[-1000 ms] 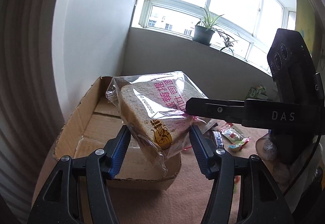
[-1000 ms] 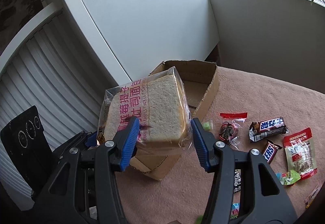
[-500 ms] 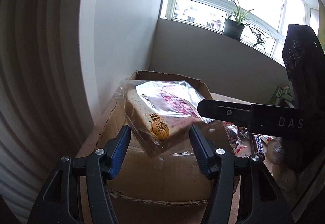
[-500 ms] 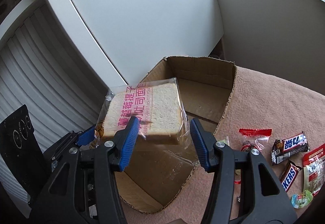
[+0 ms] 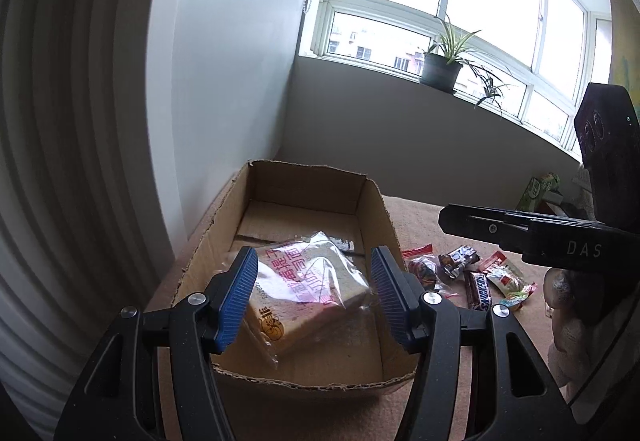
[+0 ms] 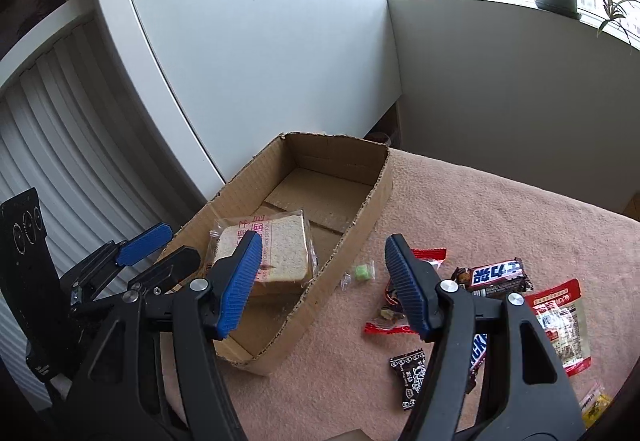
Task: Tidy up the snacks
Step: 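Open both grippers and withdraw them from the box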
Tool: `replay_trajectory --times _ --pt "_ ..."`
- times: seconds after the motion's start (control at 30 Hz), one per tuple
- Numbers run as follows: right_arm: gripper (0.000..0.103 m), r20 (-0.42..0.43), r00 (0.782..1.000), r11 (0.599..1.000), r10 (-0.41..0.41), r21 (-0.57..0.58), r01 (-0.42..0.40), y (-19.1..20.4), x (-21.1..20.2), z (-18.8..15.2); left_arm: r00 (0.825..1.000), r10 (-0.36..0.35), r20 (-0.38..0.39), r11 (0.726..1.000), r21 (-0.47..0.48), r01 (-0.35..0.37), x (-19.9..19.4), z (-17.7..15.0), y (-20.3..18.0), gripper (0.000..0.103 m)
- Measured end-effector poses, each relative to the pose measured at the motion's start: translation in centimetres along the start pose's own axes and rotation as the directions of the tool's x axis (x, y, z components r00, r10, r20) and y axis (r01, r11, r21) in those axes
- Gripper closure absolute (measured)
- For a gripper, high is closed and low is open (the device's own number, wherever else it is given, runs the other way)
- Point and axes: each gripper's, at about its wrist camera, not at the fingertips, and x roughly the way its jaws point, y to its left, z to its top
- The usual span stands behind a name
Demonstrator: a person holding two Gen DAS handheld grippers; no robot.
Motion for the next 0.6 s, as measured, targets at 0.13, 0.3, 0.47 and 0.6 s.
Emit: replay_trajectory --times 0.13,0.3,0.47,0.6 --pt "0.036 0.018 0.998 0.998 -0.056 0.009 0.056 -2.9 -3.0 -1.6 0.999 -0.049 -0.018 0.998 0.029 0.049 0.0 -0.5 -2.2 0.045" --pt "0.036 0.013 0.989 0.987 -0.148 0.057 0.147 -7.1 -5.6 -4.0 0.991 -0.118 -0.055 0.989 0.080 0.122 0.2 -1.4 -5.2 0.045" --pt "0.036 -0.017 0.983 0.970 -0.186 0.154 0.186 -11.4 -7.6 -7.3 0.968 -0.205 -0.147 0.973 0.075 0.218 1.6 -2.7 -7.8 0.044" --pt "0.036 -0.071 0.988 0.953 -0.139 0.260 0.153 -14.3 -7.2 -9.4 0.945 -0.230 -0.233 0.966 0.067 0.251 3.4 -4.1 -9.9 0.044"
